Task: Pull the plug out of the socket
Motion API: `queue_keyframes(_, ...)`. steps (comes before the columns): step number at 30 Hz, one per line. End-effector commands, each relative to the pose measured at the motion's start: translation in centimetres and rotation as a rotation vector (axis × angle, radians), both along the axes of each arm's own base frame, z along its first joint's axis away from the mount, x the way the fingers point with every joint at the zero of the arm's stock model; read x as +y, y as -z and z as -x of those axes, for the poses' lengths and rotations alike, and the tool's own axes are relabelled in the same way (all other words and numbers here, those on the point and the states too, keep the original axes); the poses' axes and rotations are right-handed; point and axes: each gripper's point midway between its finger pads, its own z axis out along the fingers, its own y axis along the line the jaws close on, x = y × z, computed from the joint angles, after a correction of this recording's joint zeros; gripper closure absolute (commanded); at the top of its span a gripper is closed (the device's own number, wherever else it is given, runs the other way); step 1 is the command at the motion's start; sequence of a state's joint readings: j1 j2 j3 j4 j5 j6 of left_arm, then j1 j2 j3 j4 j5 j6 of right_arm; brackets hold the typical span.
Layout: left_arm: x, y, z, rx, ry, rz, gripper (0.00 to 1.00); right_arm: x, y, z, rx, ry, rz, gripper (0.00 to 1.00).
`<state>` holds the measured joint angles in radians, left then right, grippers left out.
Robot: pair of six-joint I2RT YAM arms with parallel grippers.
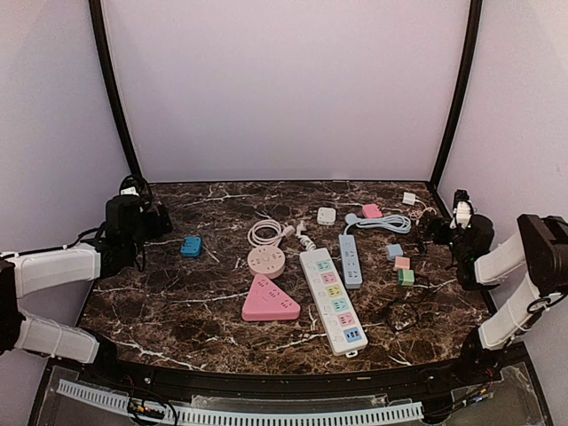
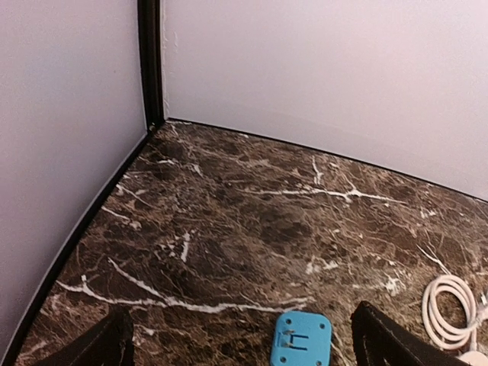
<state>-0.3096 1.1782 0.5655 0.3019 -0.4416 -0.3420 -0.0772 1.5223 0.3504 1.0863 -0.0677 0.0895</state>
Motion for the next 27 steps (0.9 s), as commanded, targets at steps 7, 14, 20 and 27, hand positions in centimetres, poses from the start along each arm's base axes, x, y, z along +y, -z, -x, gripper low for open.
queue_keyframes(7,5.9,-1.6,-2.3,-0.120,-0.204,-0.194,0.01,2.8,-1.8,-1.0,-0.071,-0.126,0.079,0.01)
queue_keyframes(14,7.4,0.0,-2.7,-0.180,-0.150,-0.229,0.01,2.7,-1.7,-1.0,-0.065,-0.123,0.079,0.01)
queue_keyframes(20,6.5,2.0,-3.7,-0.203,-0.064,-0.229,0.01,2.8,-1.6,-1.3,-0.054,-0.124,0.078,0.02)
queue_keyframes(27,5.7,2.5,-4.5,-0.181,0.011,-0.208,0.01,2.8,-1.6,-1.2,-0.053,-0.125,0.078,0.02)
